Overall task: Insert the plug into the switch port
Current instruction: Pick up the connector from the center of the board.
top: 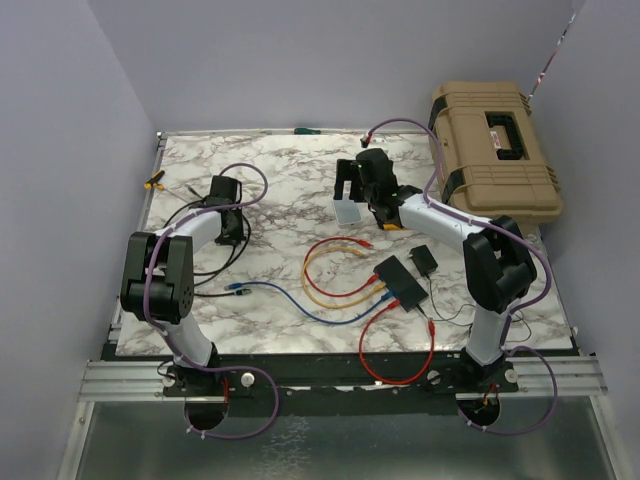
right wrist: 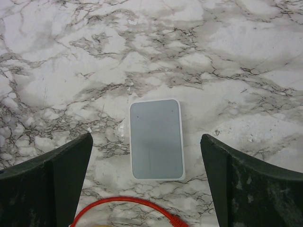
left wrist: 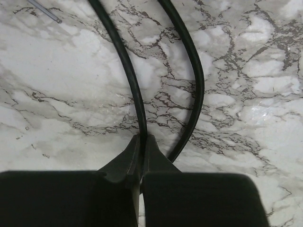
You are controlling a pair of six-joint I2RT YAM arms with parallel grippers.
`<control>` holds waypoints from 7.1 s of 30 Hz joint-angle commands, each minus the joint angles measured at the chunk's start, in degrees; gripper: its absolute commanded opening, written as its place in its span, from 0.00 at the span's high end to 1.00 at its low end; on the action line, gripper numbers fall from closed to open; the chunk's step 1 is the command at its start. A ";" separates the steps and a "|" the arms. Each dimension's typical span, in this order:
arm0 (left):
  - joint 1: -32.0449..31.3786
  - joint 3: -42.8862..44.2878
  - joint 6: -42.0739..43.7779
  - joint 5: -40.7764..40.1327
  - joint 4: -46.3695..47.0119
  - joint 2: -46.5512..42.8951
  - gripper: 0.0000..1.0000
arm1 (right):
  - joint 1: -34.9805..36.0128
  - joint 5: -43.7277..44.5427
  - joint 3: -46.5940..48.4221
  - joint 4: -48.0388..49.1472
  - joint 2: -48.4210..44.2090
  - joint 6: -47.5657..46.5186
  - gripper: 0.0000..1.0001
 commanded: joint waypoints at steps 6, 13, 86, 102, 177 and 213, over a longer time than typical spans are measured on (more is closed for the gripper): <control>0.45 8.20 0.28 -0.76 -7.94 -4.76 1.00 | -0.21 -0.49 -0.11 -0.10 -1.77 -1.06 0.00; 0.96 22.27 -1.41 1.29 -15.65 -6.95 1.00 | -0.21 -0.38 -0.19 -0.24 -2.09 -1.34 0.00; -36.30 -12.68 36.26 14.44 1.55 -37.09 1.00 | -8.69 -27.69 -29.27 11.16 -30.19 7.46 0.07; -37.04 -14.29 35.65 20.91 4.16 -38.62 1.00 | -9.39 -35.35 -27.79 19.10 -24.90 16.70 0.23; -50.38 -7.15 12.77 -15.19 18.78 -35.28 0.44 | -7.69 -18.66 -20.78 6.23 -24.48 30.16 1.00; -56.59 -10.26 31.79 -31.89 74.43 1.90 0.46 | -3.58 -10.69 -16.15 -12.54 -24.10 37.00 0.99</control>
